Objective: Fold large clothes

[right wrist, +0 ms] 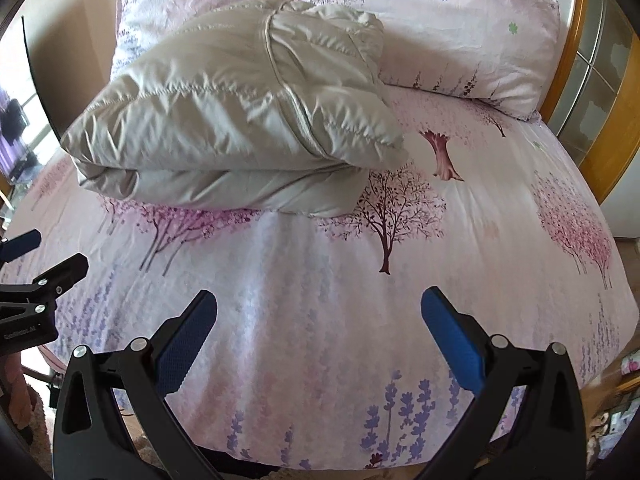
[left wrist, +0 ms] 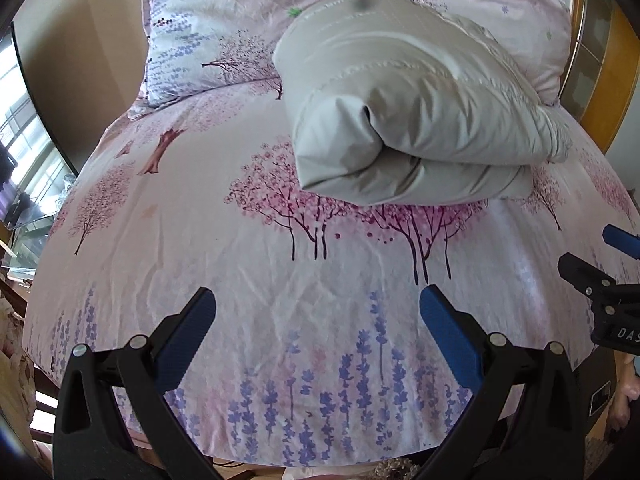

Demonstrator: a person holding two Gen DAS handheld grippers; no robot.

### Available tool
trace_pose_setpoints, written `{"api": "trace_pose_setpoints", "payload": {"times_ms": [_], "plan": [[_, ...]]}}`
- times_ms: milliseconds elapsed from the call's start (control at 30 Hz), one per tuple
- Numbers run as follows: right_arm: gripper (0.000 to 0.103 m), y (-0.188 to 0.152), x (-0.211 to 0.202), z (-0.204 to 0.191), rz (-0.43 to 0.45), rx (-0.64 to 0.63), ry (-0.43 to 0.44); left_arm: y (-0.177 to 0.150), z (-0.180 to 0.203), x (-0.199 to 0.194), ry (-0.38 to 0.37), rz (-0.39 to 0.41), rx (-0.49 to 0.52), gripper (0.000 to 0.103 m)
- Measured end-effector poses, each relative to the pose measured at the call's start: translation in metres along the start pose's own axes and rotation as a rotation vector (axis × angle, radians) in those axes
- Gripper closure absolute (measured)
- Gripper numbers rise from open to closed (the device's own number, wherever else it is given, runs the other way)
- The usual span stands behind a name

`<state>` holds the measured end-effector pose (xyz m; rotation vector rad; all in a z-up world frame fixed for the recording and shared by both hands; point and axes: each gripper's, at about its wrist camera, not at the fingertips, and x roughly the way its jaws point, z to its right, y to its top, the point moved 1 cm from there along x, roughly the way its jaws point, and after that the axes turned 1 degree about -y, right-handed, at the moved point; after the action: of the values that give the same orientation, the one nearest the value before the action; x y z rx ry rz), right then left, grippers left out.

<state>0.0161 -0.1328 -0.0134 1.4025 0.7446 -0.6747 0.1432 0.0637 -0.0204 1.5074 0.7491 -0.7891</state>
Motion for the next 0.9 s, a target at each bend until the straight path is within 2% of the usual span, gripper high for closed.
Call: {"api": "trace_pose_setpoints", "payload": {"times_ms": [900], "plan": [[0.001,-0.0007,0.0092,0.0032,-0.028,0.014,0.009,0.0023,-0.0013,0.0095,0.003,-0.033,0.001,0.002]]}}
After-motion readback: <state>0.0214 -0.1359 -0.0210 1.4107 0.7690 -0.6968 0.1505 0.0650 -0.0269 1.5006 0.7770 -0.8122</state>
